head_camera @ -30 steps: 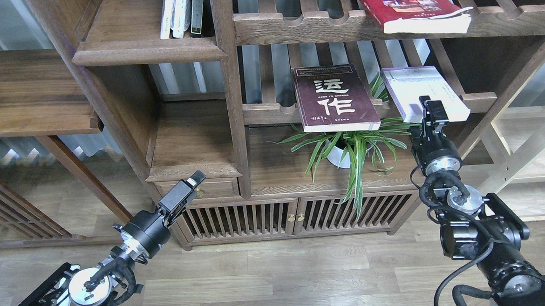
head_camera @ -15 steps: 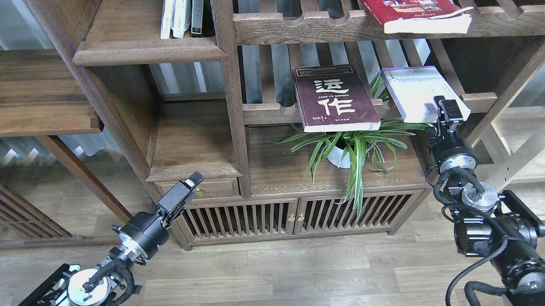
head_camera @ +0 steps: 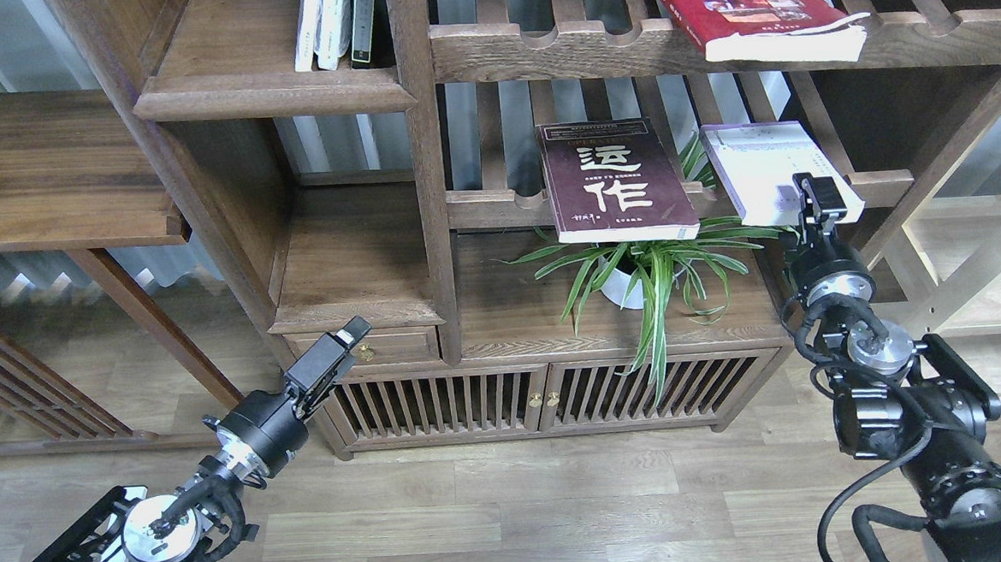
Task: Organize books on shelf
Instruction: 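Push the right gripper under the white book's near edge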
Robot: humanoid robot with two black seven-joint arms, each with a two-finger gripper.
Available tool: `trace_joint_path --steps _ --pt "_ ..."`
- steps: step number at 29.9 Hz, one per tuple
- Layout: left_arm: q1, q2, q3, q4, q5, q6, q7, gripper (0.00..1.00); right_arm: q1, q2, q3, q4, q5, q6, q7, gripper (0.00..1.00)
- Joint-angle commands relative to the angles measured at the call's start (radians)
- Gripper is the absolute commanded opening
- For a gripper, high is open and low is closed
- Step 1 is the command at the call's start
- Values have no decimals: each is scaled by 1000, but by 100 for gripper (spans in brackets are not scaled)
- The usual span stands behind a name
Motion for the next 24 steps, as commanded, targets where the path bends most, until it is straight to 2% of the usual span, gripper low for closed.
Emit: trace_joint_path --steps 1,3,7,14,21,24 --pt "0 0 0 0 -19 0 0 99 9 -2 0 -9 -21 -11 0 96" --pt "0 2 0 0 -22 0 0 99 14 -5 2 -12 -27 -28 3 89" --pt "0 2 -2 0 -22 0 0 99 24 -13 0 -12 -27 -54 22 83" --pt "0 2 -14 2 -22 0 0 99 23 -4 0 -12 -27 -54 23 69" --pt "2 5 -20 4 -22 0 0 99 24 0 -12 -12 -27 -54 29 63" --pt "2 5 -20 7 -22 0 0 99 26 3 -12 -12 -27 -54 38 56"
